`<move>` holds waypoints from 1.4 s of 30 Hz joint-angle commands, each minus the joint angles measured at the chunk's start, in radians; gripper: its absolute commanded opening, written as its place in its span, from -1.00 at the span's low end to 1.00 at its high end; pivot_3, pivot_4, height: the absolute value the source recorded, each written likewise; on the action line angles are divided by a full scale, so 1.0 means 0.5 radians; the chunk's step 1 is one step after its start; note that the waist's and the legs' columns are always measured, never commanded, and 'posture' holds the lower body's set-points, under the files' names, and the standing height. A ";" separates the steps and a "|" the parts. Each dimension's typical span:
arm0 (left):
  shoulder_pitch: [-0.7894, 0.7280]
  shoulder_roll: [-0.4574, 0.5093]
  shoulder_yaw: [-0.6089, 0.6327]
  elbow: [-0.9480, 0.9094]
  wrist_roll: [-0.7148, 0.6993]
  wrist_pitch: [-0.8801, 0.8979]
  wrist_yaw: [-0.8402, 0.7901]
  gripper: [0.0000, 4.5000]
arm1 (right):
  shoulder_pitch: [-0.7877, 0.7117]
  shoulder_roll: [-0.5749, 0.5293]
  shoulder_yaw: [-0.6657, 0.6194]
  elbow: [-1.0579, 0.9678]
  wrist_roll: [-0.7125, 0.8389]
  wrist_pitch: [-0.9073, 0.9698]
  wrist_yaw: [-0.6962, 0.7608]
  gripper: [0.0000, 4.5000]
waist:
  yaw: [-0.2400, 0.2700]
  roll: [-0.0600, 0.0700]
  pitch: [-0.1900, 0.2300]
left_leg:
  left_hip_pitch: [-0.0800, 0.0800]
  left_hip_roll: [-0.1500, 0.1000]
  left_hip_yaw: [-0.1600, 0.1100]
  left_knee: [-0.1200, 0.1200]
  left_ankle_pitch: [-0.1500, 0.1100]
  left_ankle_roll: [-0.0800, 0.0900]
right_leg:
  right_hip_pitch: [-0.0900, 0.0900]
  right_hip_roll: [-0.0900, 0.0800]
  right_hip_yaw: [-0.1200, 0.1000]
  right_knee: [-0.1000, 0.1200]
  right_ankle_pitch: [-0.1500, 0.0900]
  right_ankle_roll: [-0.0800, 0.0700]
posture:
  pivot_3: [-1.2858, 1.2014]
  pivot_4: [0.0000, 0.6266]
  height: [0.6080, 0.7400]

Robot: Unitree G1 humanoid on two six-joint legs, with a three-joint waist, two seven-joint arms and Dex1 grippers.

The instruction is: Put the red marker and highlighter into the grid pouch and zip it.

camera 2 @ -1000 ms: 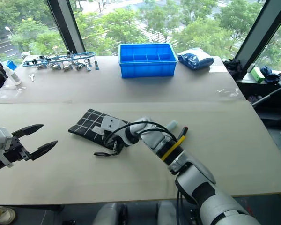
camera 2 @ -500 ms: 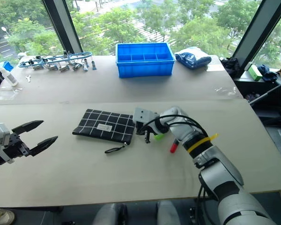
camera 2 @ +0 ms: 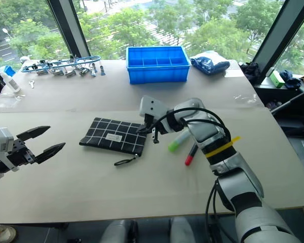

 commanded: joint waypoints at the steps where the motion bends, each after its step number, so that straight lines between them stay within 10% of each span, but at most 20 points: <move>1: -0.023 -0.005 0.010 -0.012 -0.031 0.001 -0.005 1.00 | 0.098 0.108 0.067 -0.096 0.051 0.136 -0.034 -0.99 | 0.002 0.000 0.000 | 0.000 0.000 0.000 0.000 0.000 0.000 | 0.000 0.000 0.000 0.000 0.000 0.000 | 0.03 -0.52 1.00; 19: -0.002 -0.017 0.015 -0.048 -0.059 0.035 0.007 1.00 | 0.174 0.364 0.309 0.214 -0.175 0.184 -0.350 -0.99 | 0.015 0.000 0.000 | 0.000 -0.001 0.004 0.001 0.001 -0.001 | -0.002 0.001 0.000 0.001 0.000 0.000 | 0.03 -0.52 1.00; 42: -0.031 -0.008 0.013 -0.062 -0.066 0.073 0.008 1.00 | -0.186 0.284 -0.118 0.755 -0.125 -0.123 -0.412 -0.99 | -0.003 0.000 0.000 | -0.001 0.000 0.004 -0.001 0.001 -0.003 | -0.002 0.002 0.001 0.000 0.000 -0.001 | 0.03 -0.52 1.00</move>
